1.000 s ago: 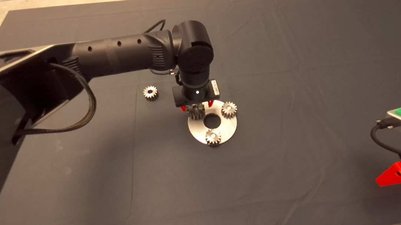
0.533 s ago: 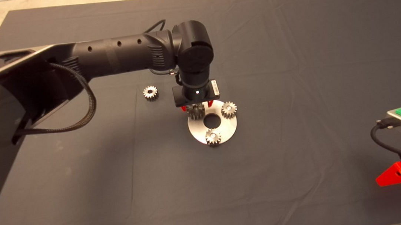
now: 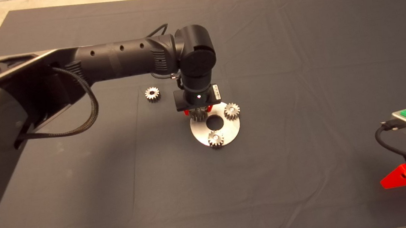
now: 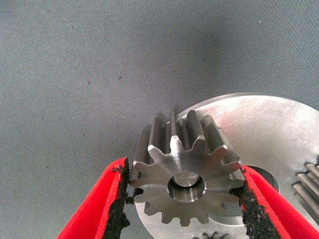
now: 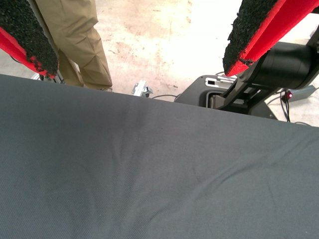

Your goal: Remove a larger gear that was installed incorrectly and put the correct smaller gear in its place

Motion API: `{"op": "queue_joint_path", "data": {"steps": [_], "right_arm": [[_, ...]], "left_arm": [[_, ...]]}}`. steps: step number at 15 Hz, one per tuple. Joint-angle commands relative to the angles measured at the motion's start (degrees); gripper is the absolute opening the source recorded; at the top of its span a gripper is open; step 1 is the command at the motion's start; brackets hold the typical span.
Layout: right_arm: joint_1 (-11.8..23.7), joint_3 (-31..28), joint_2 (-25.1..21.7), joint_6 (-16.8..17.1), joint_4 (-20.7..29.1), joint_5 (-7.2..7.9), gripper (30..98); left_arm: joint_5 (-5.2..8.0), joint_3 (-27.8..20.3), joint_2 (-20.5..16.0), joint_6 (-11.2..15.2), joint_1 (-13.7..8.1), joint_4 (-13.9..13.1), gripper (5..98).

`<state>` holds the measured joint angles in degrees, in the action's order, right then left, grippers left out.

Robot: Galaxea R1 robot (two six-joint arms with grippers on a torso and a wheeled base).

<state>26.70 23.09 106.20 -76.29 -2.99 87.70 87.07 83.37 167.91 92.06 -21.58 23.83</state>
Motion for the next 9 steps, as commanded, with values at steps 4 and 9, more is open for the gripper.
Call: {"op": "queue_joint_path", "data": {"steps": [4,9], "right_arm": [[1.13,-0.52,0.19,-0.18,-0.18,7.3,87.7],[1.1,-0.52,0.28,-0.18,-0.18,7.3,87.7]], "left_arm": [[0.83,-0.24,0.18,-0.31,-1.01,0.6,47.6],[0.89,-0.15,0.18,-0.31,-1.01,0.6,46.1]]}}
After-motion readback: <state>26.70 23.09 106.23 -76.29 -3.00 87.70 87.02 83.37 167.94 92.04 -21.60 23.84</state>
